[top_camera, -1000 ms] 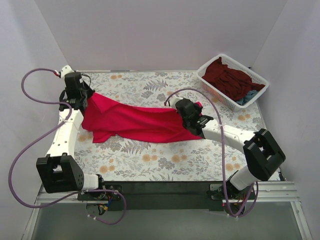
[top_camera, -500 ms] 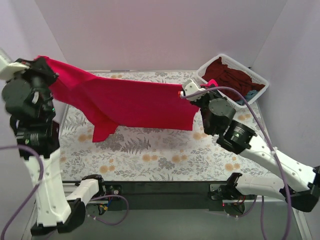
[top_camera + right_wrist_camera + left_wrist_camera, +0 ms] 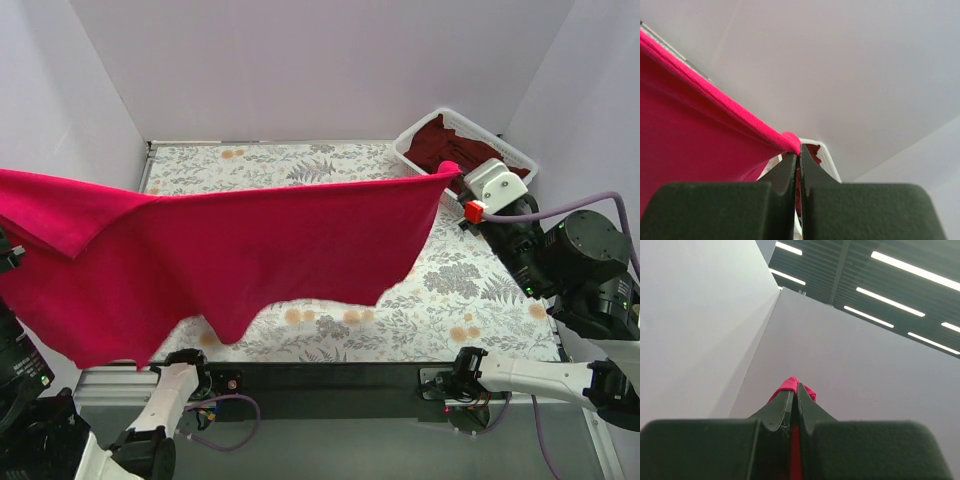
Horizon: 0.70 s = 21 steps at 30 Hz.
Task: Fold and stack the t-shirts
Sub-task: Flatten the tshirt out
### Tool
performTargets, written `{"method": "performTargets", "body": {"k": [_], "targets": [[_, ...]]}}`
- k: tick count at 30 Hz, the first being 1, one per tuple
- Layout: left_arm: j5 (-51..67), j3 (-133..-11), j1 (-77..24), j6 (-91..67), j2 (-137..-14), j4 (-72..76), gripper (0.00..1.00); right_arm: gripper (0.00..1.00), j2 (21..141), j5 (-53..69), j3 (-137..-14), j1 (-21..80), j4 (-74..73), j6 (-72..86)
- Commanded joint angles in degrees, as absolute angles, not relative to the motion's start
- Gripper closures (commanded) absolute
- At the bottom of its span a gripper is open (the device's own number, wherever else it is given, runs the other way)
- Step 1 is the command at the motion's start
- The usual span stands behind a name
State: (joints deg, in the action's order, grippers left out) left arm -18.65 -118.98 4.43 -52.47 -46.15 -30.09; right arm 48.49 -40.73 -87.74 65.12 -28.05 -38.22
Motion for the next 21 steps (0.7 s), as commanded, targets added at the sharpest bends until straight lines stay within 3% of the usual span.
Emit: {"method": "performTargets", "body": {"k": [1,6,10,13,21], "targets": [[-17.4,-115.9,4.2,-50.1,-51.8,-30.8,1.0,0.99,53.0,-38.2,-88.5,65.0,-31.6,-38.0],[-16.2,-108.7,4.2,-49.2,-57.8,-28.0,1.0,0.99,59.1,-38.5,-87.9,61.5,-29.2,-41.8],[-14.9,-94.4,4.3,-49.9,-64.1,-22.2,1.0,0.99,65.4,-26.6,-83.7,43.2,-25.3,-41.6],[-14.0,-86.5,4.2,-50.9,-69.5,-13.4,1.0,0.99,70.4,-25.5,-75.2,36.9,-14.2,-45.1],[-10.7,-74.9,4.2,-54.5,-87.5,-0.4,1.0,0.99,93.2,-23.1,-71.8,28.5,-0.4,-48.2]]}}
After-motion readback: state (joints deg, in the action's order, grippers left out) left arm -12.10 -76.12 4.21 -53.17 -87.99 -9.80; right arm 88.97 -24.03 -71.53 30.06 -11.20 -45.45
